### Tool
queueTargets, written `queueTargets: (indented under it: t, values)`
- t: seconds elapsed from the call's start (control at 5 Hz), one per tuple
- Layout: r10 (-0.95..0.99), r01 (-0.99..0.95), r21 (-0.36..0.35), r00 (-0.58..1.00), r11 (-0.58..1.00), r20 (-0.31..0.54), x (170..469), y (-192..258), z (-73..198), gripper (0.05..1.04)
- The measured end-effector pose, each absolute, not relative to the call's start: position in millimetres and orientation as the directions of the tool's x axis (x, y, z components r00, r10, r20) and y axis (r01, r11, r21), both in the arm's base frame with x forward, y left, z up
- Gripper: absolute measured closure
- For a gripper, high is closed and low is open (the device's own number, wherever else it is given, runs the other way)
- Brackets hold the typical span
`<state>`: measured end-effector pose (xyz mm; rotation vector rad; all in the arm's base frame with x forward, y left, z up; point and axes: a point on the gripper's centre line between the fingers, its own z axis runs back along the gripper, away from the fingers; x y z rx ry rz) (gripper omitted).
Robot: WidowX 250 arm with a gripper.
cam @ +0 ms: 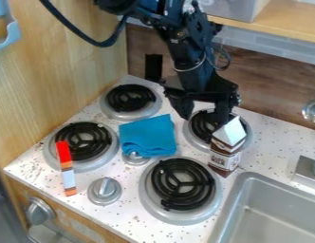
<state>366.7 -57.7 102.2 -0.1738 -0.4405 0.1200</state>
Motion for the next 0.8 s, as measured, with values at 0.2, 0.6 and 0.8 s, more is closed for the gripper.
queueTargets:
  t: [0.2, 0.6, 0.8]
  values:
    - [0.156, -0.090, -0.186, 0.914, 0.978, 0.374, 364, -58, 88, 0.083]
    - [0.044, -0.012, -0.097, 0.940, 0.995, 0.337, 395, -74, 67, 0.083]
    - [0.011, 0.025, -0.095, 0.934, 0.995, 0.358, 407, -77, 68, 0.083]
